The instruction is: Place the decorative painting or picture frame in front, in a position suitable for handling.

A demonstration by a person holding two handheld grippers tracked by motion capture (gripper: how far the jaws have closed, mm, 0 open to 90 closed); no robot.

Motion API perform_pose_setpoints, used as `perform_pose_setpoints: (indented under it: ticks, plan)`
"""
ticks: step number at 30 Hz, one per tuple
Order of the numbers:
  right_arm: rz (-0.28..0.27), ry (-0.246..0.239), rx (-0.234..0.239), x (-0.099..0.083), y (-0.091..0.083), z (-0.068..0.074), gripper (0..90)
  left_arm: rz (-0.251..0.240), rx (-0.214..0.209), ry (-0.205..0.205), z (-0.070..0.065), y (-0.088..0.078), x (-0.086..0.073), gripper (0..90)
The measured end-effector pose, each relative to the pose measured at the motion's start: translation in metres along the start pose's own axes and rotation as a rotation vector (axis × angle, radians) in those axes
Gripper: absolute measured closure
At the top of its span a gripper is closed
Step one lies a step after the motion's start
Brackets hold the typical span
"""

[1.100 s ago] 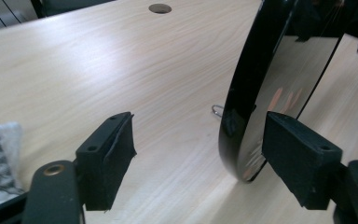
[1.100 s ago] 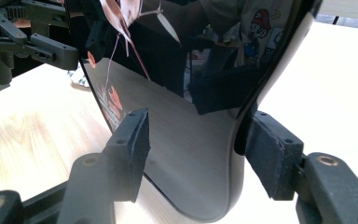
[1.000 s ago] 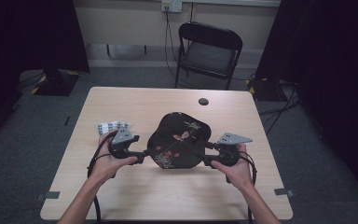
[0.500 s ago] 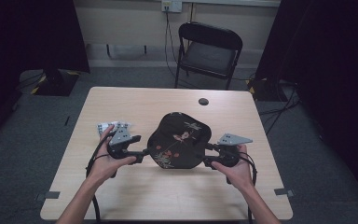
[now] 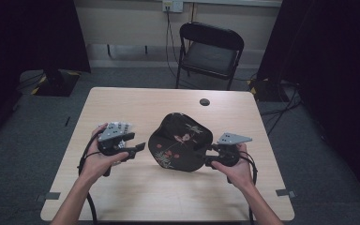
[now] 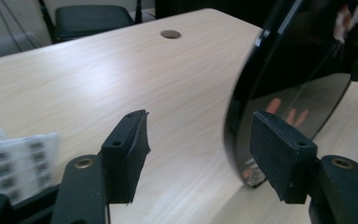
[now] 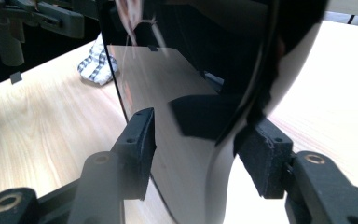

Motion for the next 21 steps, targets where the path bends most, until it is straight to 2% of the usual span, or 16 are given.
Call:
perform_pose_setpoints:
  ticks: [1,5,8,9,10,14,16,19,21]
  plan:
    - [-0.002,0.005,0.008,0.001,0.002,0.0,48.2,0.001,0.02,0.006,0.006,-0.004,0.0,37.4]
    - [0.008,-0.01,0.033,0.0,0.006,0.008,48.9,-0.02,0.063,-0.023,0.022,-0.014,0.0,35.9]
    - [0.014,-0.011,0.034,-0.001,0.005,0.01,52.9,-0.023,0.096,-0.06,0.034,-0.021,-0.003,35.6]
    - [0.017,-0.005,0.041,-0.002,0.003,0.011,55.5,-0.023,0.084,-0.061,0.036,-0.022,-0.005,38.9]
    - [0.02,-0.003,0.046,-0.003,0.002,0.012,55.9,-0.019,0.076,-0.082,0.041,-0.023,-0.009,38.6]
    - [0.024,-0.005,0.057,-0.004,0.0,0.015,55.8,-0.021,0.101,-0.108,0.051,-0.024,-0.013,38.3]
    - [0.035,-0.001,0.073,-0.006,-0.002,0.019,59.1,-0.017,0.115,-0.12,0.056,-0.023,-0.017,37.1]
    - [0.036,0.003,0.088,-0.007,-0.003,0.021,59.6,0.011,0.142,-0.111,0.063,-0.02,-0.024,36.4]
    - [0.037,0.004,0.096,-0.007,-0.004,0.023,60.7,0.017,0.158,-0.121,0.069,-0.017,-0.03,36.4]
Point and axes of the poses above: each handheld gripper's, and its own axes: y roughly forward along the jaws, x roughly out of its top, z roughly to its left, the point moved 8 cm from there along y, roughly forward along the jaws, and after that the axes turned 5 degrees about z, right-handed, at the moved point
